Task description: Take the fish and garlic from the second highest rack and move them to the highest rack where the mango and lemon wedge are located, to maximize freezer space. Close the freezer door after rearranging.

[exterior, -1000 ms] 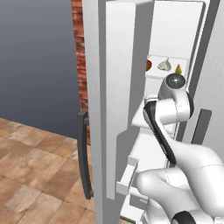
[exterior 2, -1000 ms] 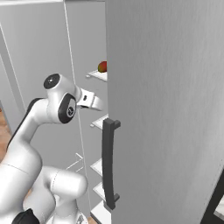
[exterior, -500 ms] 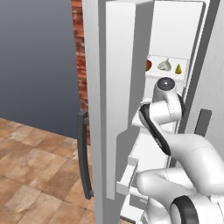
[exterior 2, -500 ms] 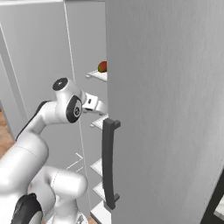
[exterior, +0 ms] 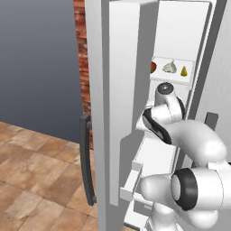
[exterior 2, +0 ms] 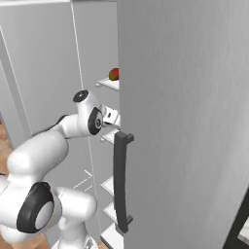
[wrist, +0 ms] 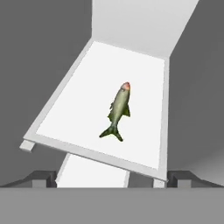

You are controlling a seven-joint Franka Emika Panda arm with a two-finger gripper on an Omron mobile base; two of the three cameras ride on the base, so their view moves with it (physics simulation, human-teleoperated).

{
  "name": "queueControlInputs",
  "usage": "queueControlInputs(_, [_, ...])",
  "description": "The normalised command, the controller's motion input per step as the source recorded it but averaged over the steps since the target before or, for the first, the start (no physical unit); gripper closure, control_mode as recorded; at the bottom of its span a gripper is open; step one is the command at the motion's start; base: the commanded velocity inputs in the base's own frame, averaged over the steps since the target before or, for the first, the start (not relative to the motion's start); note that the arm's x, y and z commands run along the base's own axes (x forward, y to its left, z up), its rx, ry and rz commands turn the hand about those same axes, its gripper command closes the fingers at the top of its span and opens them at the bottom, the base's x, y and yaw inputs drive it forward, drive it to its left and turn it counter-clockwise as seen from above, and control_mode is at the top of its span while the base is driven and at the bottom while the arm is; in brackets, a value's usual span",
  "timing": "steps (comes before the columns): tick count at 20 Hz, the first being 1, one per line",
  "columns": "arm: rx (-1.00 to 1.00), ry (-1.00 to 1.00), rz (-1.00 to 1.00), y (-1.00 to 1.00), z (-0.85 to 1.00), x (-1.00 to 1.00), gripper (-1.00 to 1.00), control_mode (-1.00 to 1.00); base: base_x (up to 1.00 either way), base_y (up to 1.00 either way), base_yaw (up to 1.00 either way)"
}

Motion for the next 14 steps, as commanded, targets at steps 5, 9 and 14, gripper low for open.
queueControlInputs(5, [0.00, 0.12, -0.14, -0.21, -0.32, 0.55, -1.00, -1.00, 0.00, 0.00, 0.00])
queueControlInputs(9, [0.00, 0.21, -0.04, -0.25, -0.23, 0.55, -1.00, -1.00, 0.00, 0.00, 0.00])
queueControlInputs(14, [0.02, 0.20, 0.00, -0.36, -0.28, 0.40, -1.00, -1.00, 0.00, 0.00, 0.00])
